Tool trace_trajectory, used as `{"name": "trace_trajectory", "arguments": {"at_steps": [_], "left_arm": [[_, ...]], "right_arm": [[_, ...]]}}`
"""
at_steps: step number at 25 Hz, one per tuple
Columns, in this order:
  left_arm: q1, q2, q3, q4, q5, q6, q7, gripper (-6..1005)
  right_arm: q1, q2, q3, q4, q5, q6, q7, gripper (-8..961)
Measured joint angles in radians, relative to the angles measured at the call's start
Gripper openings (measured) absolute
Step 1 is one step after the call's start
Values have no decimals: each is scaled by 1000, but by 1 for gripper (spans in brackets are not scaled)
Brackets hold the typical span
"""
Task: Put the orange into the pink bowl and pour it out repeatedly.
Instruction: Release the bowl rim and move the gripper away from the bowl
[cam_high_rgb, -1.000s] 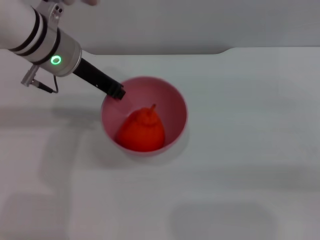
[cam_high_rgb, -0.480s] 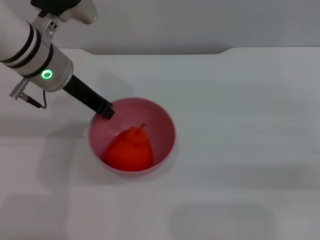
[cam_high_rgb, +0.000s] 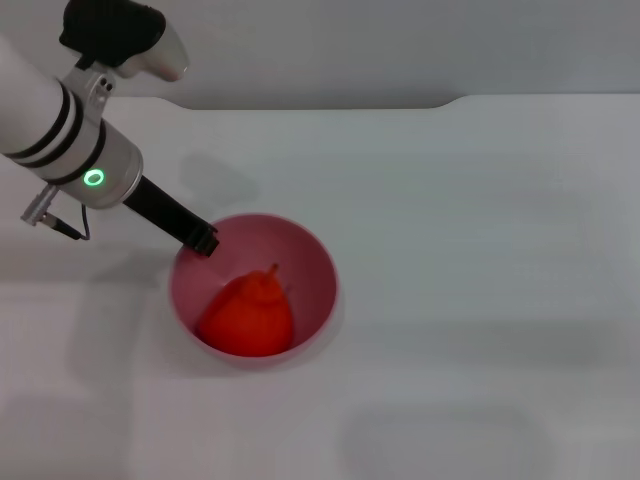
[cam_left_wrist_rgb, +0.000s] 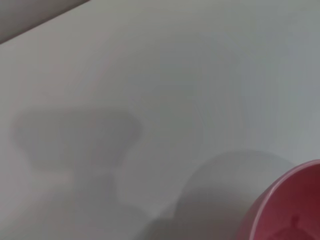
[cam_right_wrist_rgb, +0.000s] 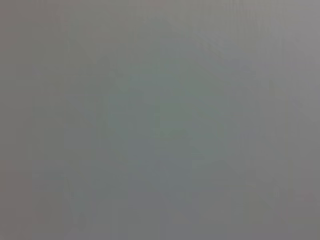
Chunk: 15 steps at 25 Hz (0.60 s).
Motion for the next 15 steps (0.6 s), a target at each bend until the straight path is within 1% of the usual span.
{"name": "trace_trajectory", "arguments": {"at_steps": [15], "left_arm": [[18, -3, 17, -25, 0, -8, -14, 91]], "right_arm": [[-4, 2, -24, -7, -1, 0, 25, 527]]}}
